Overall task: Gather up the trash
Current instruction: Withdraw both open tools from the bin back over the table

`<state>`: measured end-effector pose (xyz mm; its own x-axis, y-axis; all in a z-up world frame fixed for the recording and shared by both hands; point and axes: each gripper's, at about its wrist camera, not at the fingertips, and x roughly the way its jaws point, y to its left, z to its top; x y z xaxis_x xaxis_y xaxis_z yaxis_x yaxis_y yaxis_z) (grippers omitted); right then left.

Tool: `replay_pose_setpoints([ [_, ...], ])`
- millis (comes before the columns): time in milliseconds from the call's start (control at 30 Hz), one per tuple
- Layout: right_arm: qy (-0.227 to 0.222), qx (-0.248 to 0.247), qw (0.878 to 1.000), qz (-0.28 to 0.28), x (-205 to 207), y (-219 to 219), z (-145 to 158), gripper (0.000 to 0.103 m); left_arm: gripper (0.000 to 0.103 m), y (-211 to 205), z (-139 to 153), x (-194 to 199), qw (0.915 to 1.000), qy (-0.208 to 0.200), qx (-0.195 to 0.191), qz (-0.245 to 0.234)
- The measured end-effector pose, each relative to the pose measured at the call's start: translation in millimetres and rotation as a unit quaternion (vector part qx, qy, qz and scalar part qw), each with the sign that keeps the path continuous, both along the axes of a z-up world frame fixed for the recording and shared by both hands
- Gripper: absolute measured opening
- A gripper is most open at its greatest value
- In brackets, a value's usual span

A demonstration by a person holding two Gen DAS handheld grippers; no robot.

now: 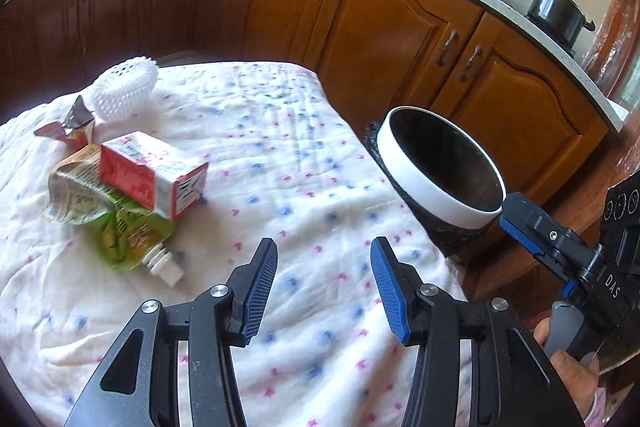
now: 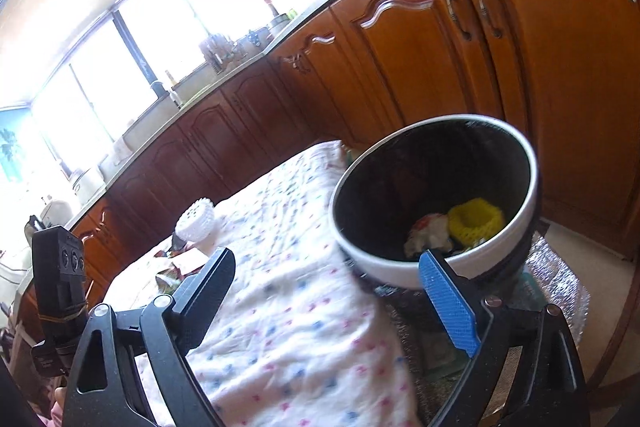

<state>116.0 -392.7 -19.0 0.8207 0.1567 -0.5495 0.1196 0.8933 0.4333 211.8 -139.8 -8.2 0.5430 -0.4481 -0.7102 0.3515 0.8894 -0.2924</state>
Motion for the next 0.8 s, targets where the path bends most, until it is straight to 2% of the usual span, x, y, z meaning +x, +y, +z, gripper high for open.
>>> replay_pose_setpoints([
  [500,0.039,-0.014,0.995,0.091,9,75,-22,0.096,0.055,101,-10,-23,0.9949,0.029,-0.028,0.092],
  [800,0.069,0.018,0.983,0.169,40,103,-32,0.096,0.058,138,-15,-6,0.9873,0.058,-0.064,0.133],
])
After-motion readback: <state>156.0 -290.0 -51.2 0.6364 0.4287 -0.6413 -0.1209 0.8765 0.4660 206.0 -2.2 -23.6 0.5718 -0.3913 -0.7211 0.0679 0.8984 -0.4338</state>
